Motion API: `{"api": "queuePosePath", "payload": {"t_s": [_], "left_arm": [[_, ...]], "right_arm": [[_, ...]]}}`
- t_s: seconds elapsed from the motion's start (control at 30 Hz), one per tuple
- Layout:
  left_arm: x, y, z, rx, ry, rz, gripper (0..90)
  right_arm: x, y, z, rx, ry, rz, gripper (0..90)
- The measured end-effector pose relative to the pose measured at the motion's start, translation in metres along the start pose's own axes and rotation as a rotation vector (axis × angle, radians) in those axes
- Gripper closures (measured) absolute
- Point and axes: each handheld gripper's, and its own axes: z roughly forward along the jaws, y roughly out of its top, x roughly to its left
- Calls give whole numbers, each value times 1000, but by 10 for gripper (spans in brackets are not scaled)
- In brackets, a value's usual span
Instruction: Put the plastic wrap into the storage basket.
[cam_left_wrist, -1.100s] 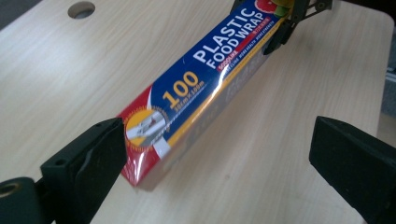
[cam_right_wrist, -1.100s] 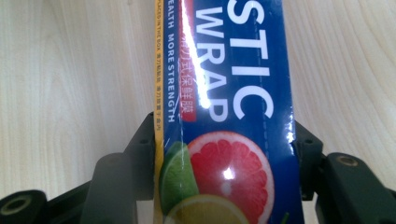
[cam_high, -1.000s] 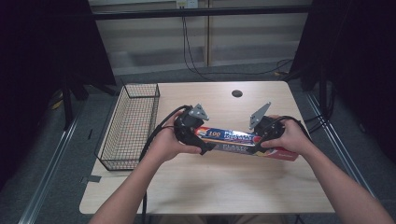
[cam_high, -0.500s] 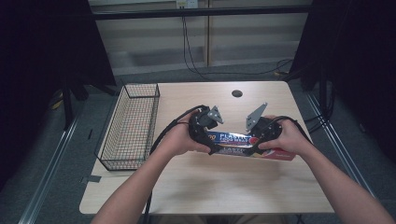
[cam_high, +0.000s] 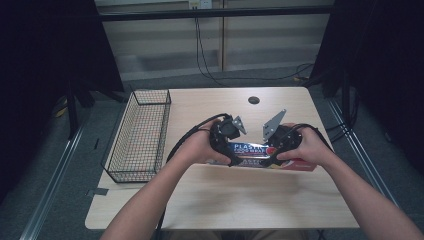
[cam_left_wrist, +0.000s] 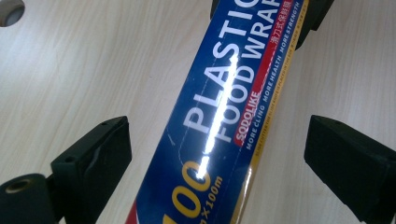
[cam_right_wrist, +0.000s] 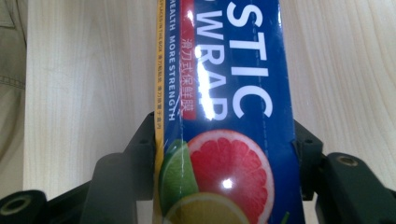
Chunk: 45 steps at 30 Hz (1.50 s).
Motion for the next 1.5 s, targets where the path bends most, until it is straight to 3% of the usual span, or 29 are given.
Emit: {"api": "queuePosePath", "payload": {"t_s": [0.23,0.37,0.77,1.07,1.5], "left_arm": [[0,4,3,8,-14,-8,96],[-1,5,7,38,-17,17,119],[-3,8,14,59,-64,68,250],[-5,9,17,85,-76,84,329],[-4,9,15,106,-88,105,354]], "right_arm": [[1,4,2,-7,2,-14,433],[1,7,2,-7,1,-32,432],[4,12,-1,-32,11,-50,432],[6,14,1,-30,24,-62,432],[7,18,2,-29,30,-77,431]]}}
